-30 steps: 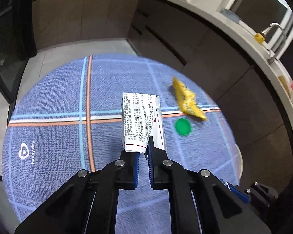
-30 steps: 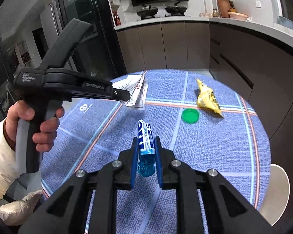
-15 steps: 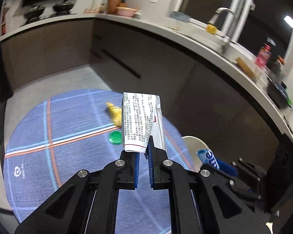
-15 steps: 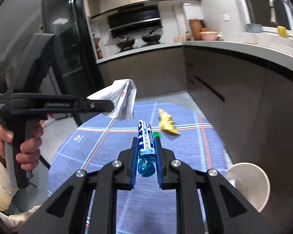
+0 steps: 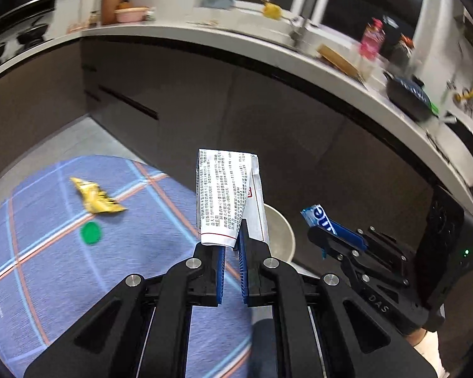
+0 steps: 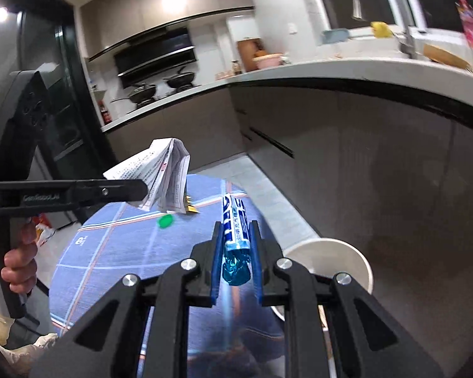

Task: Collect trash
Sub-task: 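Lift the receipt and mentos tube and carry both over the white bin, then open both grippers to drop the receipt and tube into the bin, then move both open grippers back over the table toward the snack bag and lid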

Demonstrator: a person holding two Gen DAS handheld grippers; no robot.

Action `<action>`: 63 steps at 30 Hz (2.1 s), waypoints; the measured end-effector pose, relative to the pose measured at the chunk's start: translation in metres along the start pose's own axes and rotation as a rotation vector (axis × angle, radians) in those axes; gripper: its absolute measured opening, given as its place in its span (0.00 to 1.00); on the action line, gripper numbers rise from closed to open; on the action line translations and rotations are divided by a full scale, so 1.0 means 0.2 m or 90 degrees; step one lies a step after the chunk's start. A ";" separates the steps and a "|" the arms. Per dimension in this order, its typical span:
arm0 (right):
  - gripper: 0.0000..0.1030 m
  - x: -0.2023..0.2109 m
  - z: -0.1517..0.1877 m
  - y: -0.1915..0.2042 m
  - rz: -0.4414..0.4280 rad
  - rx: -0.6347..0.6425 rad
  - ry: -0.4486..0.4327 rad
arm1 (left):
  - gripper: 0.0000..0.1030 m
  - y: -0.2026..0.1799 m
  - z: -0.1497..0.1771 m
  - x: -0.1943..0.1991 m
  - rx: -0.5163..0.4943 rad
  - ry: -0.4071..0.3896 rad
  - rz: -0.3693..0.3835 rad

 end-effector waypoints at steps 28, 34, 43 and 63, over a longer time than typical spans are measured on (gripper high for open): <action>0.17 -0.60 0.46 -0.54 0.079 -0.078 0.140 | 0.07 0.01 0.21 -1.10 -0.017 0.240 -0.003; 0.20 -0.73 0.50 -0.54 0.084 -0.040 0.161 | 0.09 0.07 0.23 -1.20 -0.018 0.255 -0.019; 0.55 -0.75 0.54 -0.57 0.115 0.029 0.138 | 0.52 0.09 0.20 -1.21 -0.032 0.215 -0.056; 0.97 -0.62 0.50 -0.54 0.100 0.019 0.133 | 0.92 0.13 0.06 -0.95 -0.010 0.122 -0.109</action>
Point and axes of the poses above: each gripper's, at about its wrist camera, not at the fingertips, and x roughly against the way its jaws point, y to its left, z to its underside, the point moved 6 cm from there along -x, roughly the way its jaws point, and after that the axes turned 13 degrees about z, right-handed, at the moved point
